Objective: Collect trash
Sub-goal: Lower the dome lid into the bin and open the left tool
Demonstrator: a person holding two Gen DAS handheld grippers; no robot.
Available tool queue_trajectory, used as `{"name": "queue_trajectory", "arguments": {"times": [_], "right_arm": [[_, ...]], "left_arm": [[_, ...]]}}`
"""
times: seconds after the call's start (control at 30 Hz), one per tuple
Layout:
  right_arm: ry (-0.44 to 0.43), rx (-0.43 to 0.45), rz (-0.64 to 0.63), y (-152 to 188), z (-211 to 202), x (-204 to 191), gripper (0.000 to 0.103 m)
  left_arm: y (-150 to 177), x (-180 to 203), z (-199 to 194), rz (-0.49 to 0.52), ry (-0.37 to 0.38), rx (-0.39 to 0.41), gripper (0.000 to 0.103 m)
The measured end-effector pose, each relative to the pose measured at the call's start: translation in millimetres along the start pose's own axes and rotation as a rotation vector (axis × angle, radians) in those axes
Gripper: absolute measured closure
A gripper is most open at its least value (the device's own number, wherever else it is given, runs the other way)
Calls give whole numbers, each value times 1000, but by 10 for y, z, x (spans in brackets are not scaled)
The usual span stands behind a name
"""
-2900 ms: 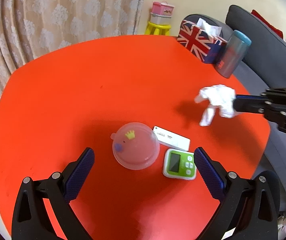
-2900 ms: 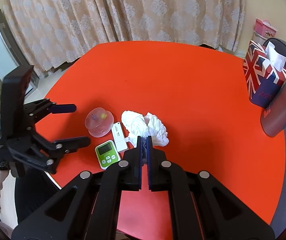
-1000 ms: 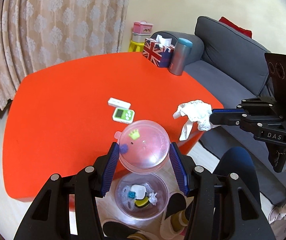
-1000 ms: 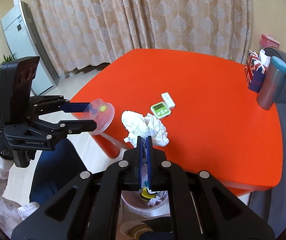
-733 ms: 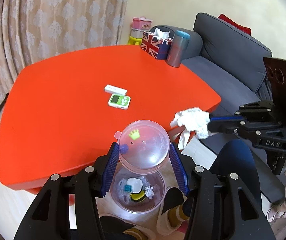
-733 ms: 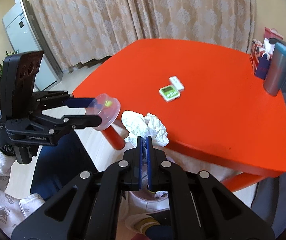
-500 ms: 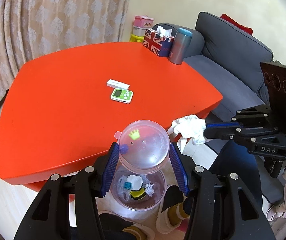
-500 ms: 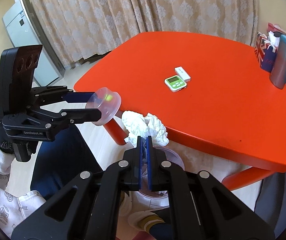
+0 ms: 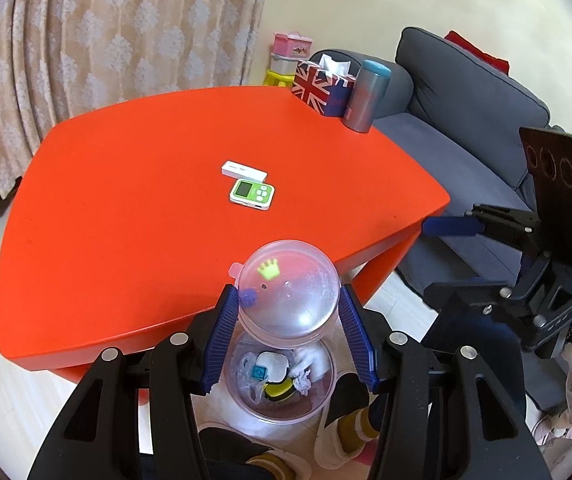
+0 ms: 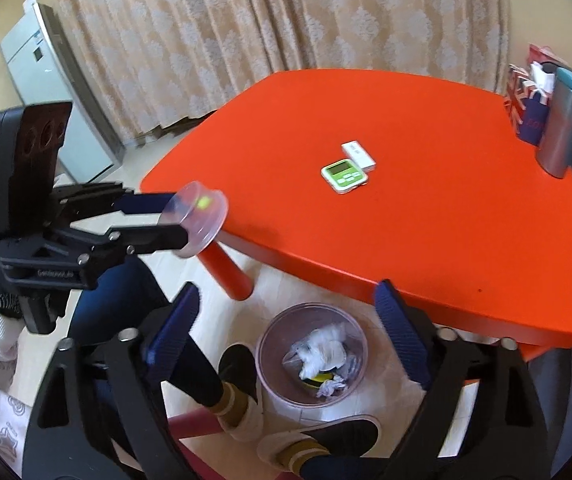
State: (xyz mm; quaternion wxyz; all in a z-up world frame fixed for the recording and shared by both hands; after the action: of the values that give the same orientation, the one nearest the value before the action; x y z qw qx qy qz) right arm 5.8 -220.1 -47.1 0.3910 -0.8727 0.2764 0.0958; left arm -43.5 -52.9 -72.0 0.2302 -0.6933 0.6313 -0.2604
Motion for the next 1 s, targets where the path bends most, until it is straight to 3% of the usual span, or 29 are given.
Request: {"name": "queue_trajectory", "arguments": {"times": [0.27,1.0], "right_arm": [[22,21,36,7,-74,84,7],[69,60,97,80,-250,338,7]], "left_arm": [[38,67,54,14,13,-18,52],[61,348,273,82,55,-71,50]]}}
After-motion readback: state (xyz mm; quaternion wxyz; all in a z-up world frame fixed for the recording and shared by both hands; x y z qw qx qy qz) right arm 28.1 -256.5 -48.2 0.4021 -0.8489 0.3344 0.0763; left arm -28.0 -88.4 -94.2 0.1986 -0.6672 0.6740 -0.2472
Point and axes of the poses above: each gripper's, at about its wrist camera, not at the fingertips, and z roughly the way its jaws point, x to its right, y to its underside, the point moved 2 cm from there along z, roughly the way its jaws point, and after that the axes turned 10 degrees about -y, right-handed, at the moved point
